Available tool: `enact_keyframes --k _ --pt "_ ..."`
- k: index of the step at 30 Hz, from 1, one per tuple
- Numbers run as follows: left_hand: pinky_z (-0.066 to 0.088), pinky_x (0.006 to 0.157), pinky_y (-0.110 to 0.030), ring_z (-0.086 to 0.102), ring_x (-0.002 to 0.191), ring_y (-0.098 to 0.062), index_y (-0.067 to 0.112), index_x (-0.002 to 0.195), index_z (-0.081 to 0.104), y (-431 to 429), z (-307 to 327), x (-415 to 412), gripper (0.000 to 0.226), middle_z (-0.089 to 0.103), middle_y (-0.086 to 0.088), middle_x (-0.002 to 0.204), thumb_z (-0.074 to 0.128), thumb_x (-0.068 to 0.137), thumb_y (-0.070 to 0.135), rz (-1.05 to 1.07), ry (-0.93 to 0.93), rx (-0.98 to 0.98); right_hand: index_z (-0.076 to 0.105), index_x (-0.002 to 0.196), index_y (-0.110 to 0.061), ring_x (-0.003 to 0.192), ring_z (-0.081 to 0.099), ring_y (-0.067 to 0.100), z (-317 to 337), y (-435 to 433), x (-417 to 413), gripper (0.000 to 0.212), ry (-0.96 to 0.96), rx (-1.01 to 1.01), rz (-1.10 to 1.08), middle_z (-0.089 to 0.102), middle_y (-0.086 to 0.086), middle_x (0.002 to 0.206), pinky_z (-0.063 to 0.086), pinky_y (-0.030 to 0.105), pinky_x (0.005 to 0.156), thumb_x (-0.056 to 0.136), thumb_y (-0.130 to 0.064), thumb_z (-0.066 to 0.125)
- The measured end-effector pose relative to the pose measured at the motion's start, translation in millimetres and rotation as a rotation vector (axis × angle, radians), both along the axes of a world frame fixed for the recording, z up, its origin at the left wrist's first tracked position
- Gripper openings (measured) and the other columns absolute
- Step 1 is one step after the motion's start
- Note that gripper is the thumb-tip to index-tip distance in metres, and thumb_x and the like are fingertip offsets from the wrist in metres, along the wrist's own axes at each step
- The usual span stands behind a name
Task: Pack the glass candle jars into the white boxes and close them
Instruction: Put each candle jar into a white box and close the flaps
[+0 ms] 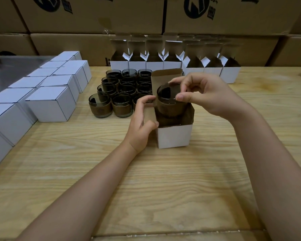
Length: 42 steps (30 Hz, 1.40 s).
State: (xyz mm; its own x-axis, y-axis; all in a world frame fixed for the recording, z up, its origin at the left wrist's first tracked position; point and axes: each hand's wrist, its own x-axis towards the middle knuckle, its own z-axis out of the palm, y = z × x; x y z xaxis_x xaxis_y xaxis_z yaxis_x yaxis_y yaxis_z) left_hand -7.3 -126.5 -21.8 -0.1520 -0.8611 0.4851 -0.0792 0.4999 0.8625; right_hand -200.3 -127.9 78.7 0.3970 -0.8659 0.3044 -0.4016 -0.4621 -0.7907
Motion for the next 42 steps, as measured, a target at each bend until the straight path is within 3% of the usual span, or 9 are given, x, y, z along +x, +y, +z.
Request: enact_keyframes --k 7,12,18,21,26,32,35,37,42 --pt "0.042 0.094 -0.022 0.047 0.111 0.0 0.014 0.127 0.041 0 0 -1 0.07 0.048 0.008 0.119 0.047 0.061 0.037 0.009 -0.028 -0.024 0.066 0.071 -0.025 0.105 0.054 -0.012 0 0 1 0.012 0.243 0.038 0.035 0.061 -0.02 0.112 0.034 -0.001 0.082 0.077 -0.021 0.075" --pt "0.045 0.086 -0.019 0.05 0.101 0.003 0.015 0.128 0.04 1 0 -2 0.069 0.048 0.008 0.117 0.048 0.062 0.036 0.0 -0.024 -0.014 0.066 0.075 -0.043 0.117 0.042 0.005 4 3 6 0.013 0.492 -0.062 0.066 0.052 -0.022 0.12 0.031 0.029 0.099 0.081 -0.032 0.071" --pt "0.048 0.087 -0.024 0.05 0.103 0.001 0.016 0.127 0.04 0 -1 -2 0.067 0.048 0.006 0.118 0.048 0.063 0.035 0.019 -0.026 -0.021 0.059 0.072 -0.048 0.118 0.025 0.007 1 1 9 0.012 0.802 -0.155 0.077 0.041 -0.028 0.124 0.011 0.029 0.099 0.084 -0.048 0.06" --pt "0.048 0.086 -0.034 0.052 0.102 -0.005 0.018 0.127 0.04 0 -1 -1 0.067 0.049 0.004 0.117 0.049 0.063 0.036 0.024 -0.015 -0.008 0.064 0.076 -0.042 0.121 0.022 0.01 -3 -1 10 0.011 0.828 -0.136 0.075 0.039 -0.027 0.126 0.011 0.031 0.1 0.085 -0.045 0.062" --pt "0.046 0.088 -0.027 0.05 0.104 0.0 0.021 0.126 0.04 0 -2 -2 0.065 0.047 0.01 0.12 0.05 0.064 0.037 0.039 -0.033 -0.001 0.067 0.083 -0.035 0.126 0.02 0.01 -9 -4 10 0.012 0.823 -0.104 0.09 0.038 -0.023 0.127 0.014 0.029 0.102 0.091 -0.038 0.058" --pt "0.048 0.083 -0.041 0.053 0.097 -0.015 0.023 0.124 0.04 0 -1 -2 0.062 0.051 -0.005 0.114 0.051 0.064 0.036 0.02 -0.013 0.004 0.071 0.093 -0.024 0.113 0.02 -0.001 -13 -5 16 0.015 0.755 -0.033 0.153 0.036 -0.015 0.123 0.022 0.02 0.098 0.094 -0.025 0.056" --pt "0.048 0.081 -0.031 0.053 0.096 -0.006 0.019 0.127 0.039 -1 -3 -1 0.065 0.051 0.002 0.113 0.05 0.065 0.035 0.011 0.0 -0.01 0.068 0.091 -0.034 0.118 0.038 0.001 -9 -4 11 0.021 0.519 -0.065 0.102 0.044 -0.012 0.126 0.034 0.018 0.098 0.095 -0.018 0.055" --pt "0.048 0.081 -0.023 0.054 0.098 0.0 0.019 0.127 0.038 -1 -3 -1 0.065 0.05 0.004 0.116 0.051 0.065 0.033 0.001 0.025 -0.011 0.067 0.092 -0.034 0.115 0.049 -0.002 -9 -3 5 0.026 0.156 -0.051 0.03 0.053 -0.011 0.124 0.044 0.012 0.092 0.097 -0.014 0.051" --pt "0.048 0.079 -0.019 0.056 0.096 0.001 0.026 0.129 0.032 -1 -3 -2 0.068 0.052 -0.003 0.116 0.051 0.064 0.032 -0.011 0.065 0.013 0.058 0.117 -0.021 0.119 0.053 0.015 -41 -12 -2 0.033 -0.564 0.115 -0.094 0.052 0.005 0.133 0.053 0.027 0.081 0.095 0.001 0.045"
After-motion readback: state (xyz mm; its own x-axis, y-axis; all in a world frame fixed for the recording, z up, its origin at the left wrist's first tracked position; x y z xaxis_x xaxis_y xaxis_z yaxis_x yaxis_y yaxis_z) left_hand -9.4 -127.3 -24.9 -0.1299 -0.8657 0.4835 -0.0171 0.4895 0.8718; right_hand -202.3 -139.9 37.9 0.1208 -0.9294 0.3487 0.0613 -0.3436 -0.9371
